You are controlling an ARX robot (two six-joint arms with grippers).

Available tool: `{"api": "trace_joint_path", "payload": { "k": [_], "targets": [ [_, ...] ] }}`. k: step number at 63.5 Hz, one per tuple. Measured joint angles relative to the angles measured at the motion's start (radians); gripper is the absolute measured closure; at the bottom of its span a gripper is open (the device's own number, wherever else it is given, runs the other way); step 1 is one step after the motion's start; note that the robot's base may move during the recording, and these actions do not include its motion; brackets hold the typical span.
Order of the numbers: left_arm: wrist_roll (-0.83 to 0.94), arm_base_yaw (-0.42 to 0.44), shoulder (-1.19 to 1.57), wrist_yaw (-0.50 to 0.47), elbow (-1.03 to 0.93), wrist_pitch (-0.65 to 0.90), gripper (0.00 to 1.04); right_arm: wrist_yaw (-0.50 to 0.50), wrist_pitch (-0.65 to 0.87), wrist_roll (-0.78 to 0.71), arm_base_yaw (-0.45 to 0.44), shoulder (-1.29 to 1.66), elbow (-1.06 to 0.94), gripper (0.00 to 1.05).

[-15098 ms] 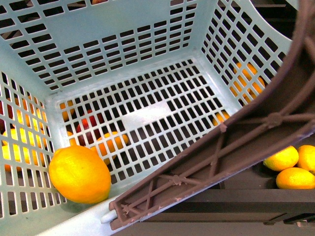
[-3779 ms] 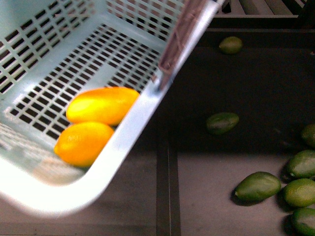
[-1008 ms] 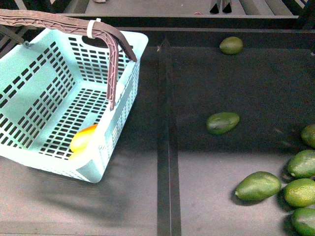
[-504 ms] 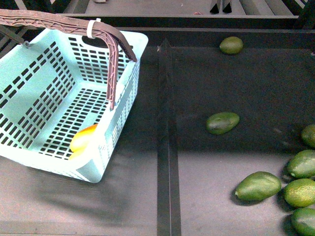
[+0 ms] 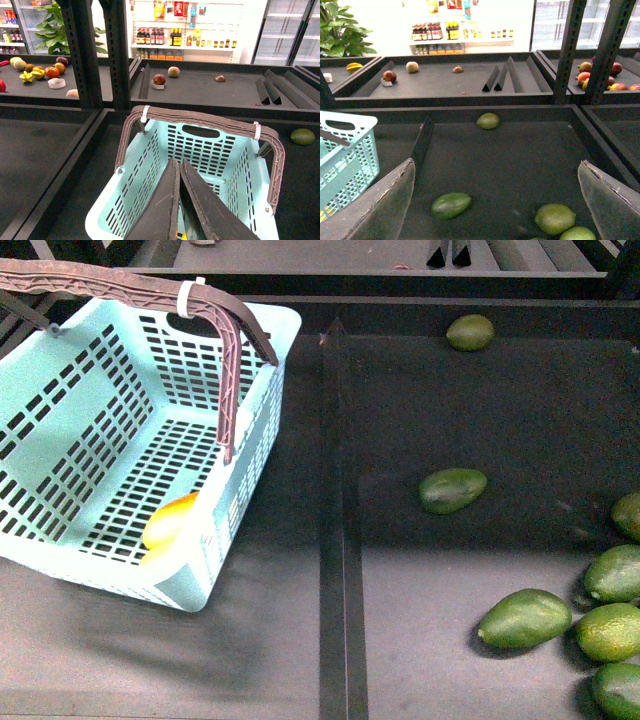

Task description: Pick lemon and mango into basket

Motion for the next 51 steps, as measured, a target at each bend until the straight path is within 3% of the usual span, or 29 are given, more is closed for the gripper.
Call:
{"api": "trace_joint_path", "payload": {
  "k": [5,46,51],
  "targets": [
    [0.000,0.000,-0.109,0.000,0.000,-0.104,1.01,0.000,0.000,0.000,0.000,0.000,0.000,0.09],
    [0.000,0.000,-0.123,0.000,0.000,-0.109,1.01,0.000,0.000,0.000,0.000,0.000,0.000,0.09],
    [0.000,0.000,-0.123,0.000,0.000,-0.109,0.87,0.000,0.000,0.000,0.000,0.000,0.000,0.09]
  ]
}}
